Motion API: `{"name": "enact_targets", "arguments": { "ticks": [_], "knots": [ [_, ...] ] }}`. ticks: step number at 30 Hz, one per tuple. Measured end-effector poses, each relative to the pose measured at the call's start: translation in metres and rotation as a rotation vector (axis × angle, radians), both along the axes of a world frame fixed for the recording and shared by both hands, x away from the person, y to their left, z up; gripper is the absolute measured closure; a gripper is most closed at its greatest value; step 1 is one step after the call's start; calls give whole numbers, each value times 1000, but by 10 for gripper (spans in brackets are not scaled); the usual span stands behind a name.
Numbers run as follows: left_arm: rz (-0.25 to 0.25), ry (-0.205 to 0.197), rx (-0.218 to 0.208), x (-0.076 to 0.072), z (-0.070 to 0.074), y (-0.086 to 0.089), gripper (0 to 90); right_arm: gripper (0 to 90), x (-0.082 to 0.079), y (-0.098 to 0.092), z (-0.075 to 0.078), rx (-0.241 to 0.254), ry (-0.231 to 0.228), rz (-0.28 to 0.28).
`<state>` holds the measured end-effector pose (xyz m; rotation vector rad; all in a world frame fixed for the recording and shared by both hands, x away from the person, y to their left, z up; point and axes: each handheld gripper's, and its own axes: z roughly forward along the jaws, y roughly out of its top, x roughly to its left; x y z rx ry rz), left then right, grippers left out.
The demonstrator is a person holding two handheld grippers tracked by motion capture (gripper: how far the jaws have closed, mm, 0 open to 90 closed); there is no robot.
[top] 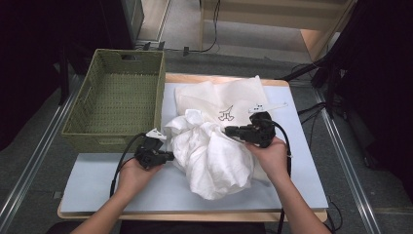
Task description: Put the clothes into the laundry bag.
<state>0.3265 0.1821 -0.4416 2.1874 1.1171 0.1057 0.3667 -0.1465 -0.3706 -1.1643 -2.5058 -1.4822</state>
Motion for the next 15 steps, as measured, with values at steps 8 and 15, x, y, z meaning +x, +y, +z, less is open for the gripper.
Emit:
{"name": "enact_targets", "arguments": {
  "ticks": [8, 15],
  "knots": [
    [-4, -63, -85, 16, 5, -41, 900, 893, 0, -1, 0, 1, 2, 2],
    [-31, -90, -128, 26, 17, -56, 900, 894, 1, -2, 1, 1, 2, -4]
  ]
}}
